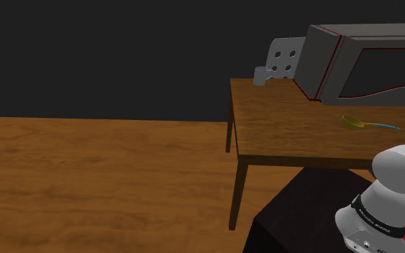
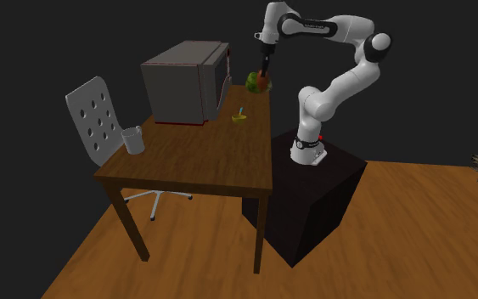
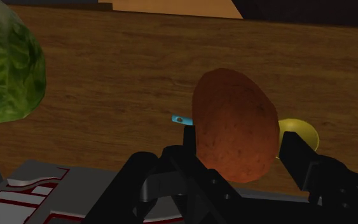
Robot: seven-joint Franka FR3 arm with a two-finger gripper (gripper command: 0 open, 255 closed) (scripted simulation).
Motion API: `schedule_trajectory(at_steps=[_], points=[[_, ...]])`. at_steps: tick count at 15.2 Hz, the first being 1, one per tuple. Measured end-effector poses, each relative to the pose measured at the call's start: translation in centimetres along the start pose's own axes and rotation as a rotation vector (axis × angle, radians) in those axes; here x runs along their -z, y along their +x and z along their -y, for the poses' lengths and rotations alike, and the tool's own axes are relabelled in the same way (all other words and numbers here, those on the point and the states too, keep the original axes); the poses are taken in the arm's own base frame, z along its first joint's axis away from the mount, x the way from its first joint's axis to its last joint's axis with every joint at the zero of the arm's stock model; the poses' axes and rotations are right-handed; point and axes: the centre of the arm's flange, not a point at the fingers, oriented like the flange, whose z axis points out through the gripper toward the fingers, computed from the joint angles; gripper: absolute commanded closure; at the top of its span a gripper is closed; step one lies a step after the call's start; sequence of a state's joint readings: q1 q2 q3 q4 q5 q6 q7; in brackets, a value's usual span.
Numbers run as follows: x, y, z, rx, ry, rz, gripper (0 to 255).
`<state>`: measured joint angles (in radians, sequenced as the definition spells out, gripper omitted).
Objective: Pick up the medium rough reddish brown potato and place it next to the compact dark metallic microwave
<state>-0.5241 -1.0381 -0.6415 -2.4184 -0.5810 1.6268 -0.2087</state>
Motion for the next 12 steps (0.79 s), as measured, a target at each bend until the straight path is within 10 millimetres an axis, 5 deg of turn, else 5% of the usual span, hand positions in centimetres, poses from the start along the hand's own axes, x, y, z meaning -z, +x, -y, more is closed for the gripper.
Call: schedule_trajectory(at_steps=[12], points=[[-6.3,-0.8,0.3,0.0,0.0,0.0,255]])
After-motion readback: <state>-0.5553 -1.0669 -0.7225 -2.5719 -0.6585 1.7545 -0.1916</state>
